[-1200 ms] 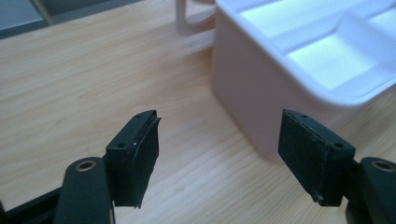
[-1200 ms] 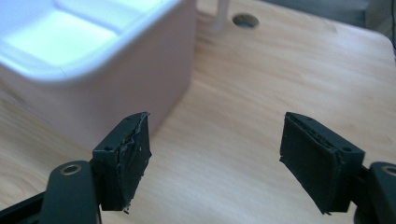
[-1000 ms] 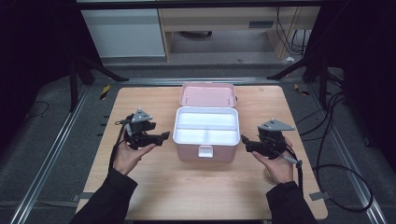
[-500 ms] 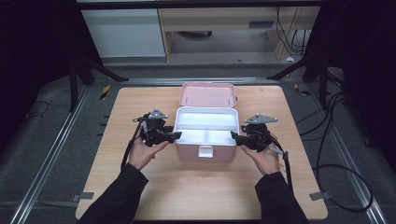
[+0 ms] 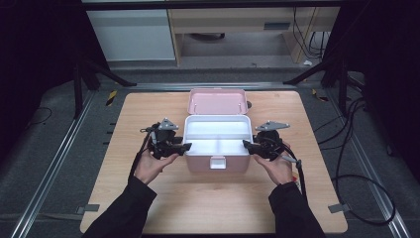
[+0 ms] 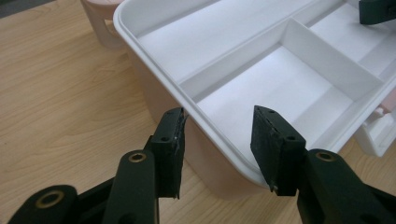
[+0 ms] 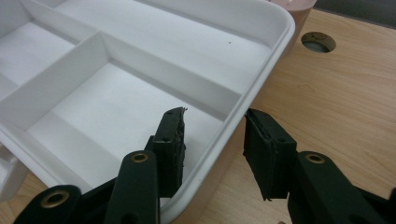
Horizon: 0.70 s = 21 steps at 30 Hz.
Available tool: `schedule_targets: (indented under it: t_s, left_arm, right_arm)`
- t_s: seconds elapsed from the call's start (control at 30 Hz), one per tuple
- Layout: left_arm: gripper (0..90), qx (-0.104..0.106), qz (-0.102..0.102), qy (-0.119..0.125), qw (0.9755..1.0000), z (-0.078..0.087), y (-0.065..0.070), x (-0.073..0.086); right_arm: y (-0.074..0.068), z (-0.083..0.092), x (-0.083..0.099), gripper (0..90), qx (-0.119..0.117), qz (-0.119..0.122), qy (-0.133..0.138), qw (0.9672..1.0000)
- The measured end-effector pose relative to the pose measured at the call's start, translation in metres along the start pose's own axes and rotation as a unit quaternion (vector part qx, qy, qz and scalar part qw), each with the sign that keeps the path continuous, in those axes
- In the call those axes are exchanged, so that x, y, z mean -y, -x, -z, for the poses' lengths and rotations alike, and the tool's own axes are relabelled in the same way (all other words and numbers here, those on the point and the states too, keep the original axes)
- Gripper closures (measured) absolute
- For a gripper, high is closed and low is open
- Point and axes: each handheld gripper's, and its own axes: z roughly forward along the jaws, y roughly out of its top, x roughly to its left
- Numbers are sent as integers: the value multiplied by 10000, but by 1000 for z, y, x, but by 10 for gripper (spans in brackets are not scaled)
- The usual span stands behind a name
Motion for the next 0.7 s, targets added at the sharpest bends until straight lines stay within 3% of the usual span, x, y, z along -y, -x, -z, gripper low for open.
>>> schedule_targets:
  t_s: [0.07,0.1,0.17,0.23,0.27,0.3,0.33,0.37,0.4,0.43,0.47,0.63,0.7]
  left_arm:
    - [545,0,-61,3,10000,0,-1,0]
    - [523,-7,-151,60,9999,2,-1,0]
    - [494,-32,-189,106,9998,3,-2,0]
    - [401,-48,-294,233,9993,9,-5,-1]
    - [383,-48,-294,233,9993,9,-5,-1]
    - [383,-58,-370,246,9990,11,-7,-3]
    - [404,-135,-603,306,9976,16,-10,-5]
    - [427,-135,-603,306,9976,16,-10,-5]
    - [431,-163,-797,491,9955,19,-12,-7]
    - [430,-163,-797,491,9955,19,-12,-7]
    - [424,-18,-853,552,9948,20,-15,-9]
    - [409,102,-1001,372,9942,22,-24,-22]
    - [384,194,-1104,346,9931,20,-30,-29]
  right_arm:
    - [-1,0,0,579,-1,-6,-3,10000]
    - [-1,0,1,510,-40,-9,18,10000]
    - [-2,1,0,461,-28,-12,46,10000]
    - [-1,5,-2,350,147,60,158,9997]
    - [-1,5,-2,350,147,60,158,9997]
    - [0,7,-3,334,131,55,208,9997]
    - [3,12,-4,306,93,58,356,9993]
    - [3,12,-4,306,93,58,356,9993]
    - [6,16,-6,295,56,98,460,9989]
    - [8,17,-6,296,32,104,496,9987]
    - [11,19,-7,301,-12,102,564,9984]
    - [19,22,-12,309,-59,207,580,9981]
    - [22,21,-18,348,-275,400,463,9977]
